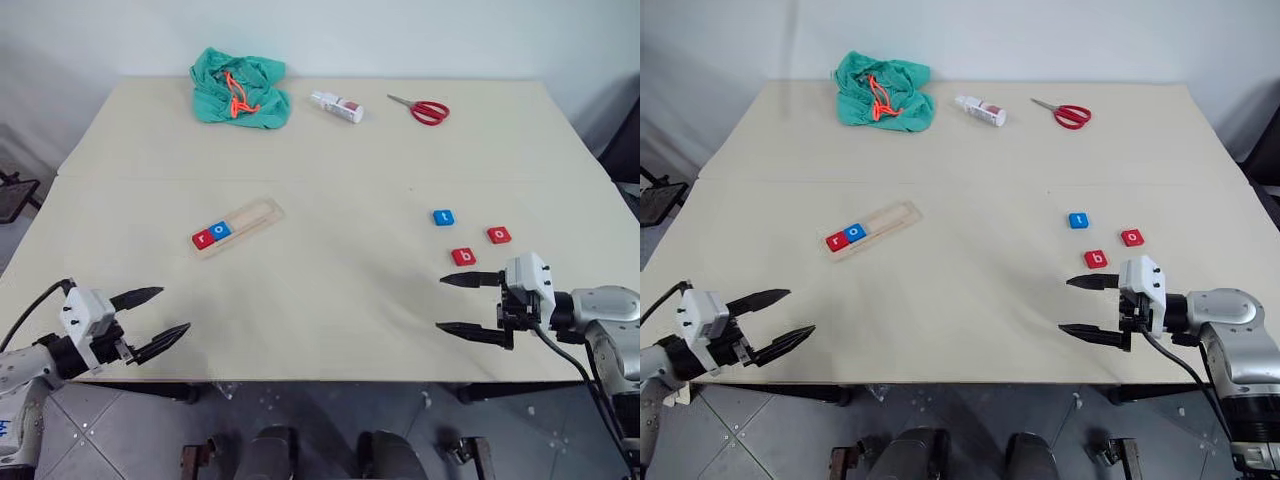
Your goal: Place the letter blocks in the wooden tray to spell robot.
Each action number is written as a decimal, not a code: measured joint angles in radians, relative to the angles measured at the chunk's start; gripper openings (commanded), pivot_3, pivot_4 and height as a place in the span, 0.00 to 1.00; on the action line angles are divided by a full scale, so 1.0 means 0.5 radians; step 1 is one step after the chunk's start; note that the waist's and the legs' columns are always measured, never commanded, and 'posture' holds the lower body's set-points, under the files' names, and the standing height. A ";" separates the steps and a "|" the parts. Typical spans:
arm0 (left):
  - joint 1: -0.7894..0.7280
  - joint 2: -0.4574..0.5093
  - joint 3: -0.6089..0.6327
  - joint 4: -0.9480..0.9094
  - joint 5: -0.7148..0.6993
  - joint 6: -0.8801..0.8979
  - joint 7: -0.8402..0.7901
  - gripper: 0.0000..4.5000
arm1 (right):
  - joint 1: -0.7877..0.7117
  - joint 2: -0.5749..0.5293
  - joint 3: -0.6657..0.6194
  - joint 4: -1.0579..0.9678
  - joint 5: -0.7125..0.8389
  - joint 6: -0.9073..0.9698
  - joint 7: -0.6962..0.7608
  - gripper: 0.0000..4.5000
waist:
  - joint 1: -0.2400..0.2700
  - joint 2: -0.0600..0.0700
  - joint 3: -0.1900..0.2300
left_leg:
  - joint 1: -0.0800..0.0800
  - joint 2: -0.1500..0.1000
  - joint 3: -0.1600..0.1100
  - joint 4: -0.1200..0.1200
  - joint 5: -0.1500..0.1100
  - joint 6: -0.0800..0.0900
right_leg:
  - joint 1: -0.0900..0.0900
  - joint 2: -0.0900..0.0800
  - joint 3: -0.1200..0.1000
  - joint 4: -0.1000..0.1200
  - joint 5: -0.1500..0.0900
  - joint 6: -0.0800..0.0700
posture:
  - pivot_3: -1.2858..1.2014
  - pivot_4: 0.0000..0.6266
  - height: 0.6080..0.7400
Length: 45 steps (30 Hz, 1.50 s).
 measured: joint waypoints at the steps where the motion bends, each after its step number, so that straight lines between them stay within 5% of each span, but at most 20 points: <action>1: 0.023 0.019 0.028 0.003 0.000 0.002 -0.006 1.00 | -0.026 0.000 0.002 0.000 0.000 0.003 0.002 0.99 | 0.001 0.000 0.000 | 0.000 0.000 0.000 0.000 0.000 0.000 | 0.000 0.000 0.000 0.000 0.000 0.000 | 0.52 0.24 1.00; 11: -0.106 0.066 0.091 0.161 0.008 -0.007 -0.039 1.00 | -0.087 0.000 0.009 -0.067 0.032 0.072 0.005 0.99 | 0.001 0.000 0.000 | 0.000 0.000 0.000 0.000 0.000 0.000 | -0.001 0.000 0.000 0.002 0.000 0.000 | 0.52 0.24 1.00; 16: -0.806 0.103 -0.169 0.781 0.237 -0.072 0.025 1.00 | -0.088 0.020 0.008 -0.248 0.086 0.161 -0.073 0.99 | 0.023 0.000 0.003 | -0.001 -0.003 -0.004 0.010 0.000 0.000 | -0.003 -0.001 -0.004 0.018 0.000 0.000 | 0.52 0.24 1.00; 29: -1.828 0.072 -0.630 1.963 0.646 -0.425 -0.137 1.00 | 0.302 0.013 -0.226 -0.691 0.198 0.342 -0.352 0.99 | 0.005 -0.010 0.007 | -0.002 -0.002 0.003 0.013 -0.005 0.003 | -0.010 -0.004 -0.014 0.028 0.000 0.001 | 0.52 0.24 1.00; 45: -2.203 -0.059 -0.790 2.477 0.934 -0.552 -0.049 1.00 | 0.555 0.012 -0.394 -0.895 0.235 0.390 -0.516 0.99 | 0.010 -0.022 0.014 | -0.003 -0.002 0.002 0.018 -0.005 0.003 | -0.010 -0.004 -0.014 0.030 0.000 0.001 | 0.52 0.24 1.00</action>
